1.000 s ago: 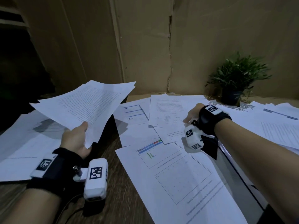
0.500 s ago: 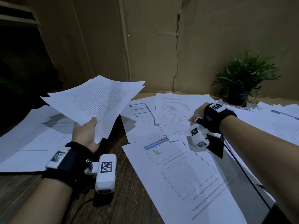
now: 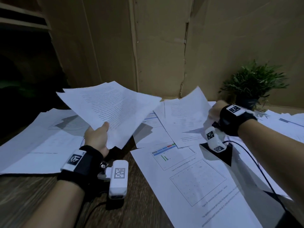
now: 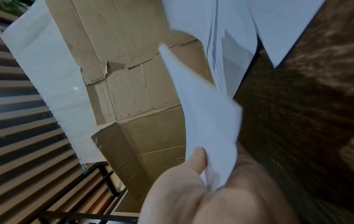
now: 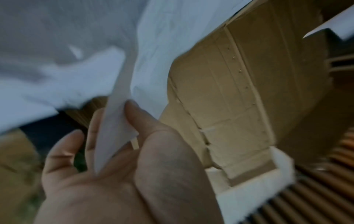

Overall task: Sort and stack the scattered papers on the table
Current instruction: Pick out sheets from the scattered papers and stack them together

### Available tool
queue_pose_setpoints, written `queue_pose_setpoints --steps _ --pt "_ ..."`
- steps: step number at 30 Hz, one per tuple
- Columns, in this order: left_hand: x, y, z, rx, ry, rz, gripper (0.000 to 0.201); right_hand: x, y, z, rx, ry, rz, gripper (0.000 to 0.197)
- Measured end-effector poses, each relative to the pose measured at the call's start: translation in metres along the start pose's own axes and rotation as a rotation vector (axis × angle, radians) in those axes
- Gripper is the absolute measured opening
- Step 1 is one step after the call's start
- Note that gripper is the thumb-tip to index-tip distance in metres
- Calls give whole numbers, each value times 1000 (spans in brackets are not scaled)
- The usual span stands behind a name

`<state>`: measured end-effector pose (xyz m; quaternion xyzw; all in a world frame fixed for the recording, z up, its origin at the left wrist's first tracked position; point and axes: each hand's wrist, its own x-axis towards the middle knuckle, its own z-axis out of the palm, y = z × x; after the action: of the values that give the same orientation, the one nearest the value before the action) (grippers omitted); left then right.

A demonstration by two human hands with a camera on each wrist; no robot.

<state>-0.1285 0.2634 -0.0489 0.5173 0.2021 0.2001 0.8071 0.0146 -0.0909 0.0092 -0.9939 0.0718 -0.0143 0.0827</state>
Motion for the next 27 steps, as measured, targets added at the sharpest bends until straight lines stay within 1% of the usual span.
queue_pose_setpoints --steps 1,2,4,6,7,9,11,13,15,17,18,19,21,22,23,24,25,26,27 --pt "-1 0 0 -2 -10 10 37 2 -2 -13 32 91 32 15" --pt "-3 0 1 2 -25 20 37 -1 -7 -28 16 199 51 14" --pt "-6 0 2 35 -60 51 33 -12 -22 -64 -105 424 86 9" --pt "-8 0 3 79 -77 96 30 -30 -33 -96 -263 639 51 24" --pt "-9 1 3 95 -81 115 30 -38 -39 -107 -301 754 -2 28" --pt "-10 1 4 122 -93 124 31 -56 -54 -122 -259 927 -154 26" --pt "-13 3 5 142 -128 119 31 -69 -72 -129 -204 1010 -298 20" --pt "-18 4 8 167 -206 107 29 -84 -94 -131 -169 1047 -433 15" --pt "-23 6 14 203 -307 121 24 -97 -119 -121 -151 1050 -577 16" --pt "-31 9 21 229 -364 163 23 -110 -145 -104 -89 989 -683 15" --pt "-34 9 24 228 -389 198 25 -117 -156 -94 -52 918 -719 16" --pt "-33 6 25 236 -397 247 30 -123 -167 -84 -20 813 -731 19" --pt "-36 7 30 221 -385 313 42 -132 -184 -65 41 581 -715 23" --pt "-39 10 32 158 -393 277 46 -134 -190 -56 90 482 -722 24" --pt "-41 15 37 35 -422 209 46 -136 -194 -48 144 399 -737 26" --pt "-41 22 40 -67 -443 163 46 -136 -197 -42 177 341 -754 27" --pt "-41 27 42 -120 -448 143 48 -136 -199 -37 187 312 -768 28" --pt "-44 32 42 -142 -481 126 50 -136 -201 -34 187 292 -773 29" --pt "-46 32 40 -101 -497 156 47 -137 -201 -32 190 283 -772 30"
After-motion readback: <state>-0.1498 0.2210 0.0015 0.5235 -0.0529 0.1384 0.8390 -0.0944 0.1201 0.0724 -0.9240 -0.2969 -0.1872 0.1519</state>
